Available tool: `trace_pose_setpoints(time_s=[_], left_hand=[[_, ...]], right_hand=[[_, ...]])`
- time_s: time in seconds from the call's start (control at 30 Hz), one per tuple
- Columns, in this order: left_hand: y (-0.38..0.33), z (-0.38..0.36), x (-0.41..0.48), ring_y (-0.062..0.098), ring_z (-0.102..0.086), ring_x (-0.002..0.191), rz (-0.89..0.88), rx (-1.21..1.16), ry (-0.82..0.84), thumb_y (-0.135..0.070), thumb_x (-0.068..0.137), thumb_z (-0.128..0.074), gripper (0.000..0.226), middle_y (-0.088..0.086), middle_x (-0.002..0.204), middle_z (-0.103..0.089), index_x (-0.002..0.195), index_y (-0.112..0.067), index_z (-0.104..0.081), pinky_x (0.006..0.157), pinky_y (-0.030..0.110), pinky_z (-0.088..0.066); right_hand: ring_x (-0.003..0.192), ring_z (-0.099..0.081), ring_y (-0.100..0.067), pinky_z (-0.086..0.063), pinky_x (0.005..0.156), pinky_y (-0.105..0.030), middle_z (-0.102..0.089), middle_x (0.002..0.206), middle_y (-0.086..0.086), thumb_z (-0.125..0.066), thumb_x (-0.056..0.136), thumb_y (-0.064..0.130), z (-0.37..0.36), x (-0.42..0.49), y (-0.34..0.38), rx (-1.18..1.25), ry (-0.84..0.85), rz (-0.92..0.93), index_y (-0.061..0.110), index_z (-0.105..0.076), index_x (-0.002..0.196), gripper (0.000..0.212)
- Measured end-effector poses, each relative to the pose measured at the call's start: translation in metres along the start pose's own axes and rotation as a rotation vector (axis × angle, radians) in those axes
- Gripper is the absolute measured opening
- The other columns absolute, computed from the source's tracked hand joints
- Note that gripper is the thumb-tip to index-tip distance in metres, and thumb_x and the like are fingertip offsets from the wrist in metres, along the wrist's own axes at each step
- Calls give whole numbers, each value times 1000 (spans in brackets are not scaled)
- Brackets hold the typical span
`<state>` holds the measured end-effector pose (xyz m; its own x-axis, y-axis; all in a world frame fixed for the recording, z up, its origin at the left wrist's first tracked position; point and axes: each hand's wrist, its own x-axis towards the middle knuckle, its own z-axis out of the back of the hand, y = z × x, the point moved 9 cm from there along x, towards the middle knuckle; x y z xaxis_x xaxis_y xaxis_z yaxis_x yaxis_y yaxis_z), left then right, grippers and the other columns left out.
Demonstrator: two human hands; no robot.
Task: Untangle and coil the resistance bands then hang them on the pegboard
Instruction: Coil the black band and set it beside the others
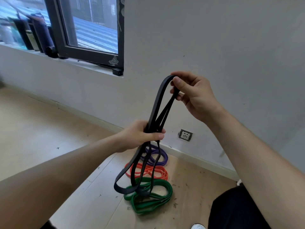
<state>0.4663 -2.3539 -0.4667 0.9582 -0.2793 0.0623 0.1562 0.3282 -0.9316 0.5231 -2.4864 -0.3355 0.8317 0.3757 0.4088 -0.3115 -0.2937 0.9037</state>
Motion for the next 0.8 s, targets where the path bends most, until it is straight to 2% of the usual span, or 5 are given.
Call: trace_pose_setpoints(time_s=[0.17,0.4,0.57,0.7,0.8], left_hand=[[-1,-3,0,29,-71,100,-4,32,63,-32,95,-70,23,9,98,-76,102,-10,-75,101,51,-54],[4,12,-1,27,-73,99,26,62,33,-11,94,-70,14,12,95,-75,108,-12,-68,100,41,-55],[-1,29,-4,26,-71,95,-3,75,-7,-13,98,-64,15,10,88,-73,111,-14,-70,84,24,-54],[-6,47,-11,26,-72,96,-8,-54,-17,-13,101,-60,16,13,92,-72,115,-11,-67,88,30,-55],[-5,52,-15,36,-73,101,7,-208,-17,-9,99,-60,31,21,101,-73,129,-13,-54,93,40,-59]], right_hand=[[69,-66,-18,-45,56,-24,-66,83,-5,-63,96,5,23,1,1,35,-67,-9,9,-68,106,12],[78,-69,-16,-55,65,-25,-68,85,0,-59,97,5,52,0,-3,55,-86,-56,10,-66,116,21],[79,-69,-19,-56,64,-27,-64,85,-3,-59,92,-10,60,-6,-14,-58,-13,-142,9,-67,117,31],[79,-72,-19,-58,62,-29,-67,83,-7,-61,93,-7,66,-17,-37,-334,60,-272,8,-69,107,23],[74,-69,-19,-57,59,-25,-67,78,-9,-61,94,-1,64,-15,-33,-198,6,-262,6,-70,107,17]])
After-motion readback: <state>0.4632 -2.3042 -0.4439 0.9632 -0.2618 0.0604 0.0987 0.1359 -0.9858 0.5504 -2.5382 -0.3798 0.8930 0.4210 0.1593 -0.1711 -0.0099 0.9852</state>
